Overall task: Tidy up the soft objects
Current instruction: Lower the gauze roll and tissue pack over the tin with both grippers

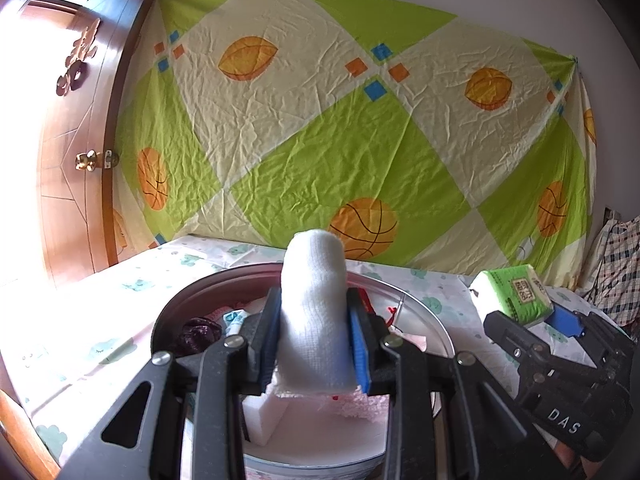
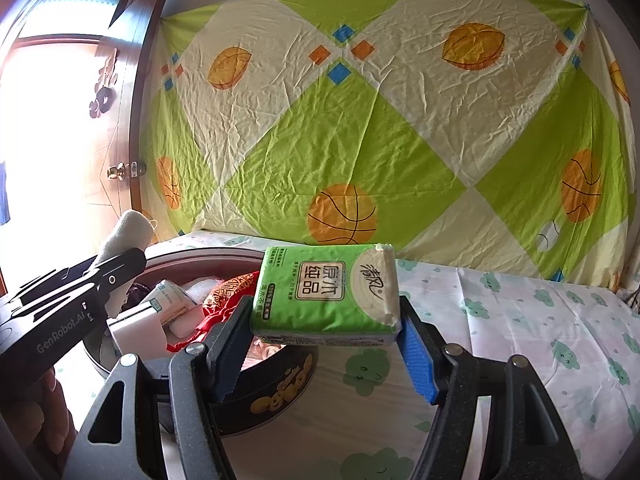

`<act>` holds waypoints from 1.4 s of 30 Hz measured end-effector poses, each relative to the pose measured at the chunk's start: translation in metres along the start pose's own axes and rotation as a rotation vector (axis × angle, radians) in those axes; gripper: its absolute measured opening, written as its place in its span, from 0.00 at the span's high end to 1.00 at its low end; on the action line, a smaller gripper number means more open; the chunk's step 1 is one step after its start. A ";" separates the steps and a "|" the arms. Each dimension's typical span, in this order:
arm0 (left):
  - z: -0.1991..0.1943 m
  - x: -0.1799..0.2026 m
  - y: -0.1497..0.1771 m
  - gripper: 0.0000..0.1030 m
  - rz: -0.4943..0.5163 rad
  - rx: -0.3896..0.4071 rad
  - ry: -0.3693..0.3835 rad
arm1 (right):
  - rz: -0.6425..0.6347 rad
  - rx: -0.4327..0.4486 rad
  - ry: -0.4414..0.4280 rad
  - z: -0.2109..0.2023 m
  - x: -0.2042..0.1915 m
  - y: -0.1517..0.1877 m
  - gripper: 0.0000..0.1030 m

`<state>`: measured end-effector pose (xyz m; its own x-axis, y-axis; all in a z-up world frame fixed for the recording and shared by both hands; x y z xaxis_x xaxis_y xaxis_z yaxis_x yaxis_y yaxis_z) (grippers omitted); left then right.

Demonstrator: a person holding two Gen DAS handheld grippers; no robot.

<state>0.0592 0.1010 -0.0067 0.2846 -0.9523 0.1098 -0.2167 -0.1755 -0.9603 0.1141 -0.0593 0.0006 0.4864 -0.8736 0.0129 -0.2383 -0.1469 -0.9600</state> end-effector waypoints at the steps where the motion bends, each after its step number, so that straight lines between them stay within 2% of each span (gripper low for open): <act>1: 0.000 -0.001 0.000 0.70 0.001 -0.002 -0.002 | -0.001 0.000 -0.001 0.000 -0.001 0.000 0.32; 15: 0.009 -0.015 -0.008 0.70 0.020 -0.048 -0.016 | -0.012 -0.001 -0.027 0.006 -0.009 -0.011 0.32; 24: 0.040 -0.019 -0.021 0.70 0.019 -0.203 0.030 | -0.023 -0.030 -0.102 0.024 -0.023 -0.036 0.32; 32: 0.065 -0.019 -0.019 0.71 0.026 -0.336 0.053 | -0.020 -0.121 -0.161 0.060 -0.031 -0.052 0.32; 42: 0.094 -0.015 -0.008 0.70 0.059 -0.464 0.055 | -0.023 -0.289 -0.185 0.107 -0.033 -0.044 0.32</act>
Point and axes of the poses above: each gripper's, at about its wrist camera, not at the fingertips, and z roughly the way its jaws point, x to its right, y to its underside, the point moved 4 cm from there along z, roughly the way its jaws point
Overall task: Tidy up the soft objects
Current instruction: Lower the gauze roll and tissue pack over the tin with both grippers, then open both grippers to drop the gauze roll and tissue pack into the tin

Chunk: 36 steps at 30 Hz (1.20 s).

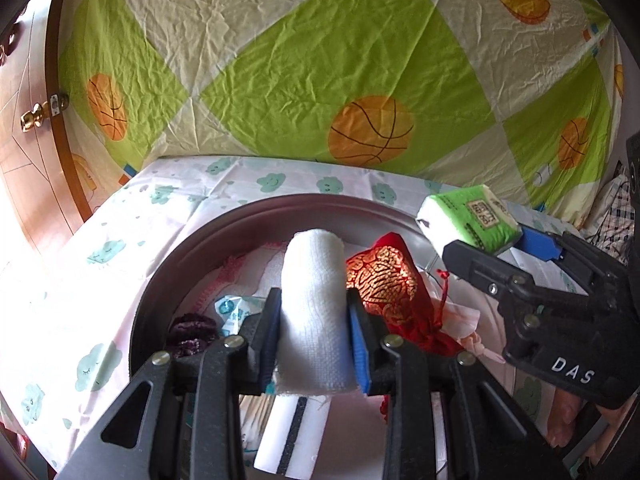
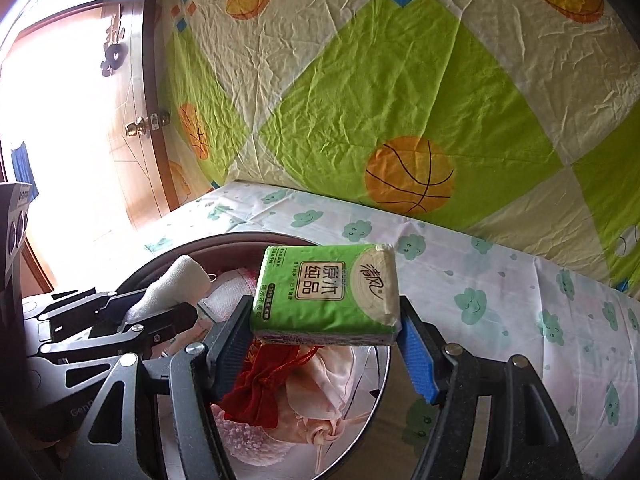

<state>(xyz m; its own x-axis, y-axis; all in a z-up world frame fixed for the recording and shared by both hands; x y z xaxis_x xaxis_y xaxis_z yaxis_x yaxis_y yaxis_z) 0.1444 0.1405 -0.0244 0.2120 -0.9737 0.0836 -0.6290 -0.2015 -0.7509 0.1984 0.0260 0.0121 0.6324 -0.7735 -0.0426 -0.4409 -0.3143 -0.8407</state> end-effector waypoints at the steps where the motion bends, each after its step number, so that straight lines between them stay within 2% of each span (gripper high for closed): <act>1: 0.003 0.000 0.001 0.70 0.003 -0.011 0.000 | -0.004 -0.007 0.002 0.002 -0.001 0.001 0.32; 11: 0.011 -0.003 0.002 0.70 0.006 -0.043 -0.009 | -0.024 -0.064 0.000 0.018 -0.003 0.012 0.32; 21: 0.012 -0.005 0.002 0.69 0.005 -0.033 -0.006 | -0.019 -0.063 -0.026 0.016 -0.005 0.016 0.31; 22: 0.011 -0.005 0.002 0.64 0.004 -0.030 -0.006 | -0.019 -0.062 -0.025 0.015 -0.005 0.016 0.30; 23: 0.010 -0.005 0.002 0.54 0.003 -0.026 -0.007 | -0.020 -0.062 -0.022 0.015 -0.005 0.017 0.26; 24: 0.007 -0.005 0.002 0.49 0.005 -0.017 -0.008 | -0.020 -0.058 -0.023 0.014 -0.005 0.017 0.25; 26: 0.000 -0.006 0.002 0.30 0.005 0.006 -0.023 | -0.014 -0.041 -0.023 0.009 -0.004 0.016 0.24; 29: -0.012 -0.009 0.003 0.12 -0.003 0.039 -0.023 | 0.000 -0.006 -0.003 -0.004 0.000 0.015 0.23; 32: -0.024 -0.008 0.003 0.05 0.001 0.074 -0.038 | 0.005 0.032 0.007 -0.022 0.002 0.015 0.19; 36: -0.039 -0.004 0.005 0.02 0.022 0.102 -0.044 | -0.015 0.065 0.017 -0.042 -0.004 0.018 0.18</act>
Point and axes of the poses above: each gripper's, at about its wrist camera, not at the fingertips, and z roughly the way its jaws point, x to its right, y to its underside, the point moved 4 cm from there along z, roughly the way its jaws point
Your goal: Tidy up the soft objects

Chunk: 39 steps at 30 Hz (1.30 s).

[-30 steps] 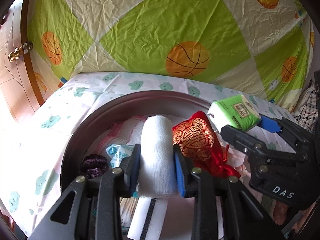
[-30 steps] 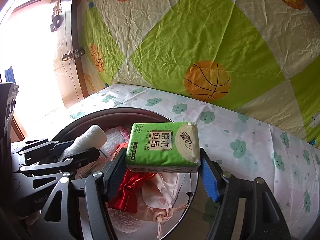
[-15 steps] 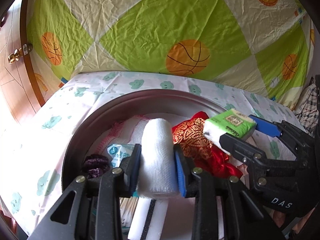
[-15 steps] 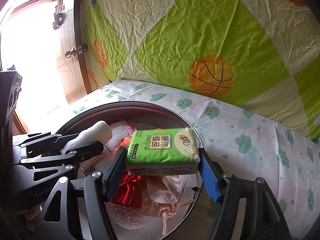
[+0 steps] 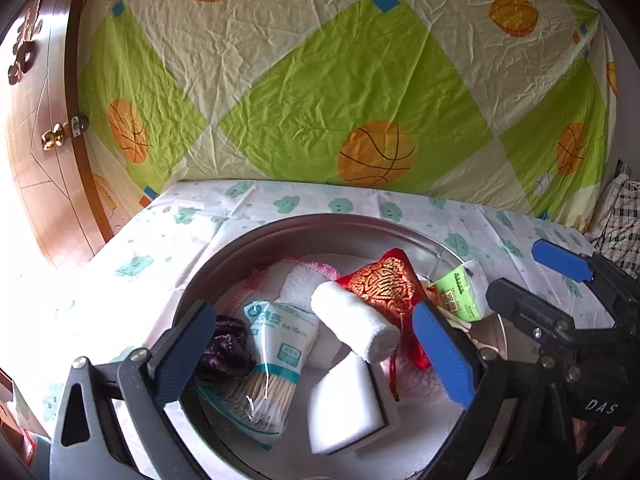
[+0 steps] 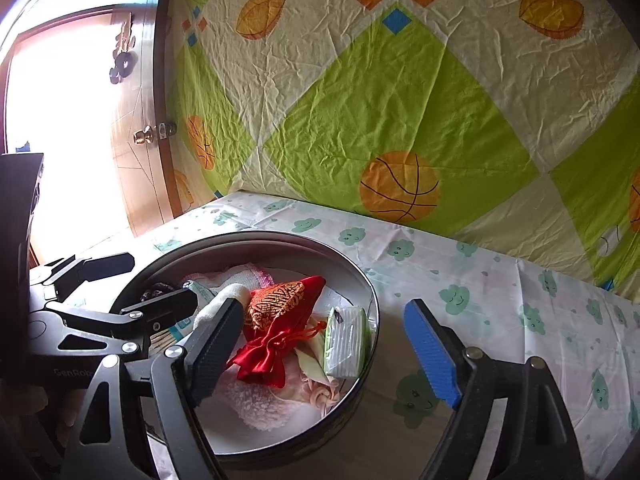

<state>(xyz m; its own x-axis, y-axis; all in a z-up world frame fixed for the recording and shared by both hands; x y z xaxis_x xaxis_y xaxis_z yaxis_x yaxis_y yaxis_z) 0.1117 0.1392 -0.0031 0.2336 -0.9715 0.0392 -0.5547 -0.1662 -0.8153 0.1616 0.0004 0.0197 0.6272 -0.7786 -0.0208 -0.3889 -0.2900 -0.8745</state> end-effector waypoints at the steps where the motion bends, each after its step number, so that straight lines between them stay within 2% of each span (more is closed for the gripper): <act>1: -0.004 0.000 0.000 0.02 -0.003 0.004 -0.001 | -0.001 0.006 -0.001 -0.004 -0.002 0.001 0.18; 6: -0.019 -0.001 0.002 0.01 -0.019 0.024 0.000 | 0.006 0.050 0.005 -0.025 -0.009 0.001 0.16; 10: -0.026 -0.002 0.003 0.01 -0.026 0.032 -0.004 | -0.007 0.096 0.053 -0.039 -0.011 0.000 0.14; 14: -0.028 -0.003 0.004 0.01 -0.032 0.030 -0.007 | -0.004 0.114 0.049 -0.046 -0.011 -0.003 0.13; 39: -0.026 -0.012 0.015 0.01 -0.039 0.011 -0.032 | -0.002 0.111 0.032 -0.043 -0.017 0.001 0.13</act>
Point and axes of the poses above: each gripper's, at about its wrist camera, not at the fingertips, and z roughly the way its jaws point, x to its right, y to its underside, the point moved 4 cm from there along z, roughly the way its jaws point
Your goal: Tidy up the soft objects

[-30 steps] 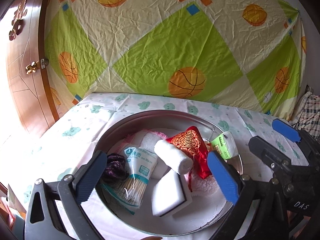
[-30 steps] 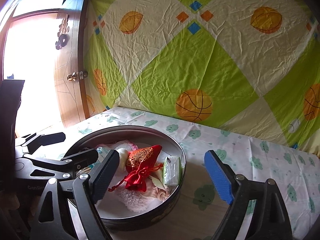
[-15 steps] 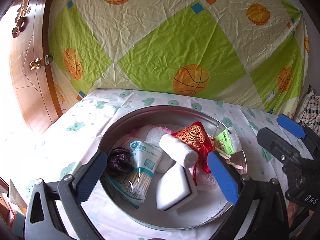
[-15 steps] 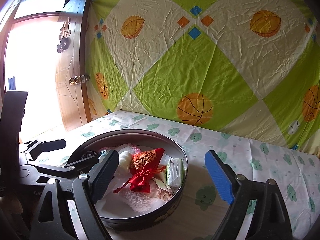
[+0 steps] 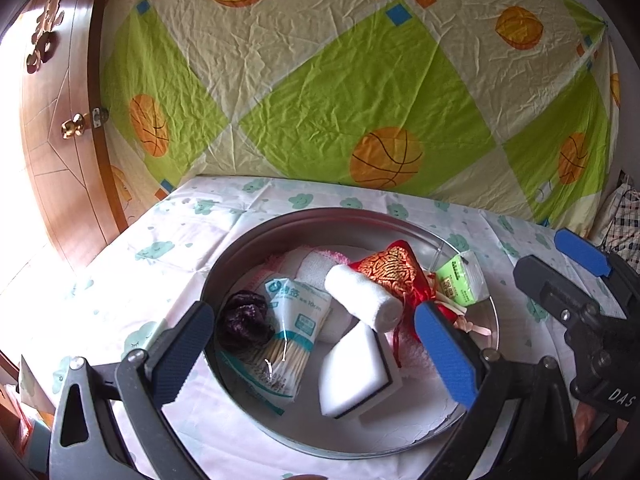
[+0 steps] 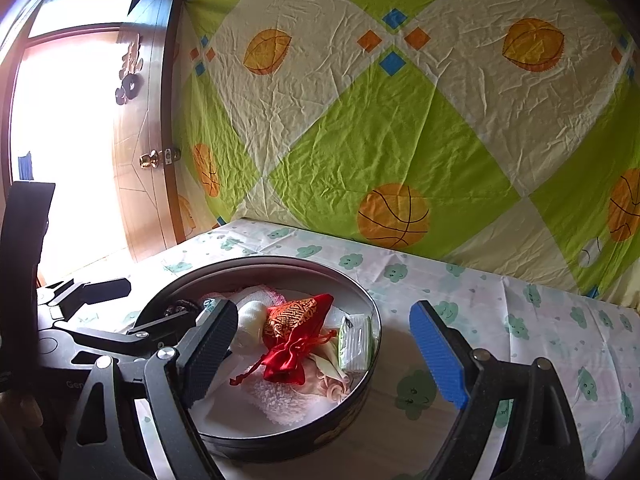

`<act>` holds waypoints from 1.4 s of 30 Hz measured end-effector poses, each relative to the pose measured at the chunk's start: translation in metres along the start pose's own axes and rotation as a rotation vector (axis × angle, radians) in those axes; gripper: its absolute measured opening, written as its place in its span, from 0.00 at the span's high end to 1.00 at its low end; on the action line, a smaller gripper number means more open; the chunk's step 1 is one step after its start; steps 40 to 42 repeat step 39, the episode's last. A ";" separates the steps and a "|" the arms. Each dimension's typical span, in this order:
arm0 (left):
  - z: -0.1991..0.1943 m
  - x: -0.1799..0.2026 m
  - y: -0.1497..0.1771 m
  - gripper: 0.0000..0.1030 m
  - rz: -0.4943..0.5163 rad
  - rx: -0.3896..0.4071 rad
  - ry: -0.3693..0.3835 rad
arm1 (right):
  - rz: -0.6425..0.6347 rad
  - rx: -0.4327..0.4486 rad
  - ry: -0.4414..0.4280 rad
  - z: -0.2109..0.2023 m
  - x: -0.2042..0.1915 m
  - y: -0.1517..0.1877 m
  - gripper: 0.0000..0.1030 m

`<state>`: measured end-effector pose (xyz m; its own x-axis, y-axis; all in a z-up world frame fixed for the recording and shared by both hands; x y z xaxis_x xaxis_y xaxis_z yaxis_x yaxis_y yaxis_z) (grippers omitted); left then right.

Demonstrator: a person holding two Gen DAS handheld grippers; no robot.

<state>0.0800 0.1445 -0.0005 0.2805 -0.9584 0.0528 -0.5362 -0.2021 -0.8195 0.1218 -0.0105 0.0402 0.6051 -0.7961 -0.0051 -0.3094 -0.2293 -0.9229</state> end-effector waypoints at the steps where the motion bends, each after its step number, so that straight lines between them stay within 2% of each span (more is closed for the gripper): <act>1: 0.000 0.000 0.000 0.01 0.001 0.000 -0.004 | 0.000 -0.001 -0.002 0.001 0.000 0.000 0.13; 19: 0.002 -0.012 -0.002 0.01 -0.011 -0.003 -0.019 | -0.002 -0.001 -0.010 0.004 -0.004 -0.003 0.13; 28: 0.010 -0.013 0.005 0.01 -0.012 -0.028 -0.028 | -0.003 -0.011 -0.015 0.007 -0.006 0.001 0.13; 42: 0.010 -0.010 0.010 0.01 -0.001 -0.024 -0.027 | -0.001 -0.022 -0.017 0.010 -0.007 0.004 0.13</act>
Point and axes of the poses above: each gripper's, at about its wrist camera, not at the fingertips, and z roughly the way its jaws point, x to its right, y to its underside, the point moved 4 cm from there along z, roughly the way its jaws point
